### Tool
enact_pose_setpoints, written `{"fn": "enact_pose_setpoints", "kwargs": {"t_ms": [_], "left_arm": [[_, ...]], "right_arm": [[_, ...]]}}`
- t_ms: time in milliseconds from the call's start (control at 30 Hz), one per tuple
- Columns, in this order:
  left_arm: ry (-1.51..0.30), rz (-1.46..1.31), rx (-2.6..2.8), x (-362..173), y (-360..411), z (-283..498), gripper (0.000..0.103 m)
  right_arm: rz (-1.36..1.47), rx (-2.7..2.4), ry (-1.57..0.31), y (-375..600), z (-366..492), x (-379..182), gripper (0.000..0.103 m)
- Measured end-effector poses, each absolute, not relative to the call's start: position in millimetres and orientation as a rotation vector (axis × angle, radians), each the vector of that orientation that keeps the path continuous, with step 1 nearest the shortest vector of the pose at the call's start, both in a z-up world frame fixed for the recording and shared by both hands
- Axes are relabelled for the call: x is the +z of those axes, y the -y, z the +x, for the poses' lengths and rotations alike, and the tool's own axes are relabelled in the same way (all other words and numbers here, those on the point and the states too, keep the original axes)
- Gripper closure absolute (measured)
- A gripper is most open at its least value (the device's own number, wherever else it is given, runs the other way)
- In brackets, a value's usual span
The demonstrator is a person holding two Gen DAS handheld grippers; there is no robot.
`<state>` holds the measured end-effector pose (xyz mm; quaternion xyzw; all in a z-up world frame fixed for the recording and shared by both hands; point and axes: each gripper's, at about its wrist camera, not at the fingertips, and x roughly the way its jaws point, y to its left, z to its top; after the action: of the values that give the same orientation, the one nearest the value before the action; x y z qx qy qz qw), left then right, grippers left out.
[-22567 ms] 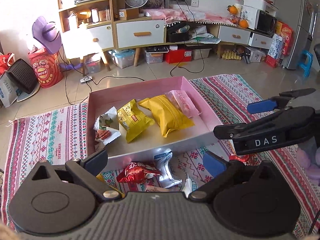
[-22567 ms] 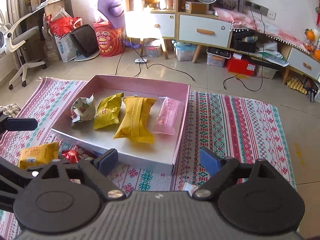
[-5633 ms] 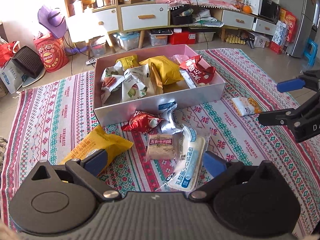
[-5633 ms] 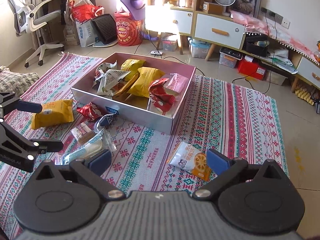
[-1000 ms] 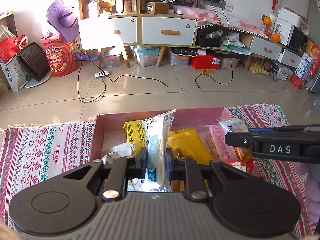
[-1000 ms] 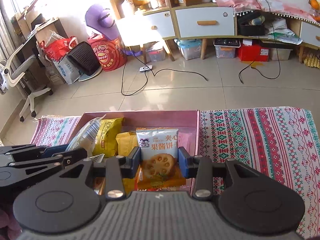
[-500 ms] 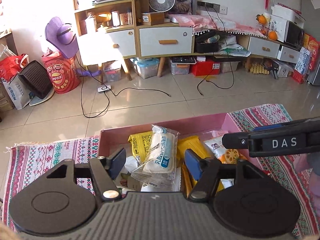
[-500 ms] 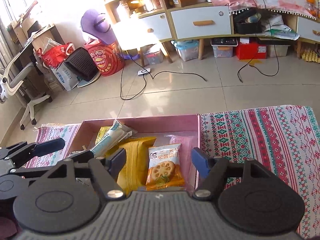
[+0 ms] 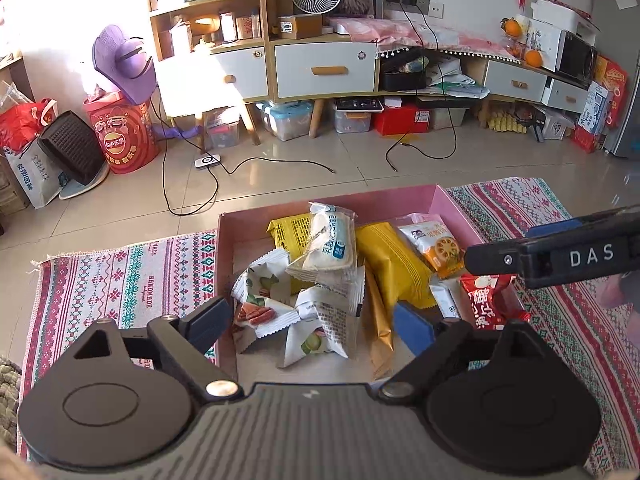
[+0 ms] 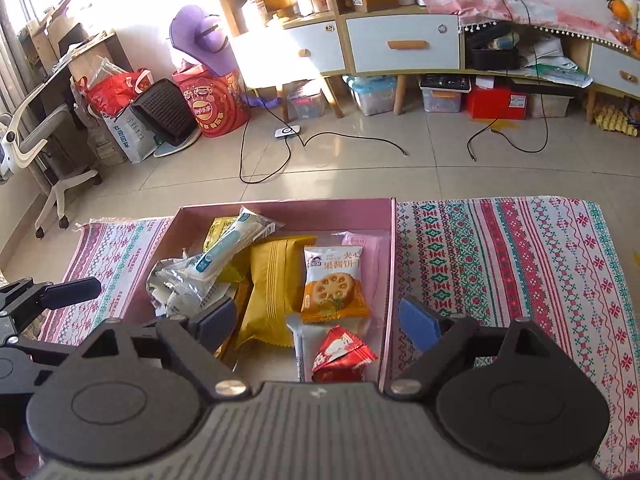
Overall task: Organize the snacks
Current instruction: 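Open both tools to release the packets into the tray, then withdraw both tools from the tray toward the remaining snacks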
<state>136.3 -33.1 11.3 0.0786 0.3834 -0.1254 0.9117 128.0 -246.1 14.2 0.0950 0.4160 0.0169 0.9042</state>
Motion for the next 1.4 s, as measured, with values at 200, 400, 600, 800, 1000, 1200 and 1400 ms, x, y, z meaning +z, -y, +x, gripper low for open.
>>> {"fn": "enact_pose_setpoints", "kwargs": {"t_ms": [200,400,600,800,1000,1200,1400], "left_arm": [[-0.796,0.152,-0.260,12,16,115,0.004],[-0.808,0.165,-0.274,9,0,91,0.000],[-0.819,0.182,-0.272,4,-19,75,0.000],[-0.816,0.182,-0.282,-6,-40,62,0.000],[-0.845,0.231,-0.278,-19,-52,58,0.000],[-0.860,0.278,-0.298,-38,-58,64,0.000],[-0.867,0.253,-0.362,-47,-64,73,0.000]], "right_arm": [[0.172,0.034,-0.844,235,104,21,0.011],[0.146,0.026,-0.841,221,83,19,0.010],[0.112,0.033,-0.838,207,65,18,0.007],[0.093,0.074,-0.842,192,51,10,0.006],[-0.010,0.177,-0.836,175,37,-7,0.005],[-0.024,0.278,-0.786,163,28,-22,0.004],[-0.083,0.405,-0.780,142,31,-33,0.009]]}}
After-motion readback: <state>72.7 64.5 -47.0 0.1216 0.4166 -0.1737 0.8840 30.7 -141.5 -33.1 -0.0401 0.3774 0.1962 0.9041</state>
